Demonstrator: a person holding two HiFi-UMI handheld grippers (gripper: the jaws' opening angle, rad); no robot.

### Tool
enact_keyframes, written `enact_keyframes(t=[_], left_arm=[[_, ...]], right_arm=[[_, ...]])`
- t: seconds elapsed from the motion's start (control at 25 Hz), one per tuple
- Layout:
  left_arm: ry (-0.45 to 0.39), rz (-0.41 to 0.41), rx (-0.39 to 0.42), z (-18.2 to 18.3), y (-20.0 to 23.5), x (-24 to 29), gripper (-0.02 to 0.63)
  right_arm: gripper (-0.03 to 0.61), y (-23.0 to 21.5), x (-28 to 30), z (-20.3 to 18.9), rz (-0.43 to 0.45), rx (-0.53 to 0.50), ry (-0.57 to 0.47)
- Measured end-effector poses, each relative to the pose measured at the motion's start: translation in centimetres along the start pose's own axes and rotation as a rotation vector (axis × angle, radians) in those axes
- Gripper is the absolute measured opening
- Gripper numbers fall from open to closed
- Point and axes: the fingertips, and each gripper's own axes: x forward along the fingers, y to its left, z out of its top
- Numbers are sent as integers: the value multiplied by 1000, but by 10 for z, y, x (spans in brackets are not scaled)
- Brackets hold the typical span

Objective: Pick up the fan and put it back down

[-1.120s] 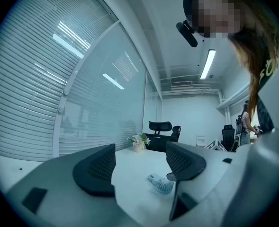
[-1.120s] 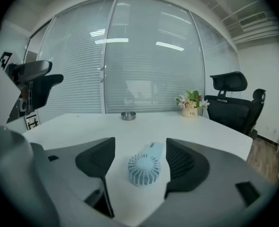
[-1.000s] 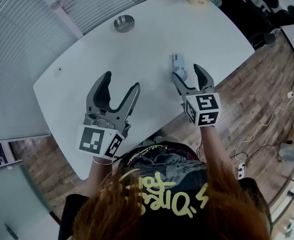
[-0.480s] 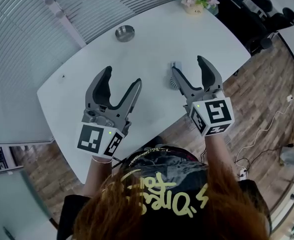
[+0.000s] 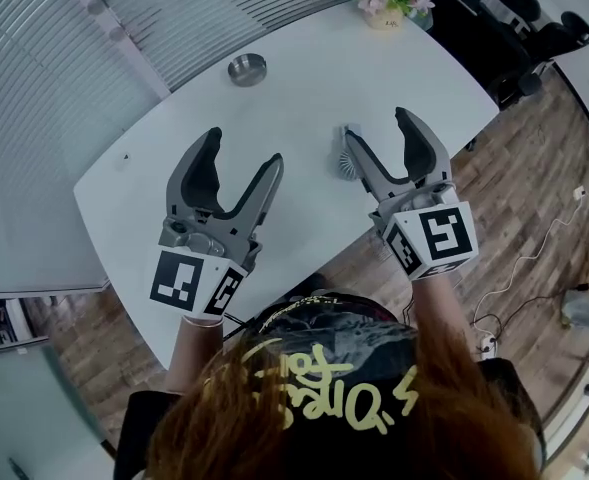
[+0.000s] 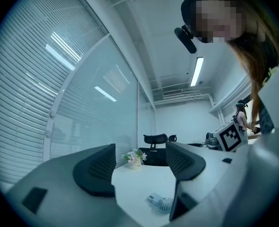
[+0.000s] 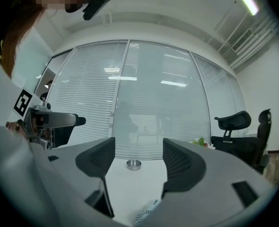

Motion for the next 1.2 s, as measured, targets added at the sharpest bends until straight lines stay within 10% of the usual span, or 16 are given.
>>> enact_keyframes(t=[0.24, 0.68, 1.2], left_arm=[[10, 2, 5, -3, 4, 0, 284], [-9, 24, 17, -6, 7, -3, 90], [12, 17, 24, -17, 10, -1, -10]], right_arm=[[316, 6, 2, -2, 30, 14, 4], [51, 14, 0, -4, 60, 34, -6], [3, 17, -1, 6, 56, -10, -45]])
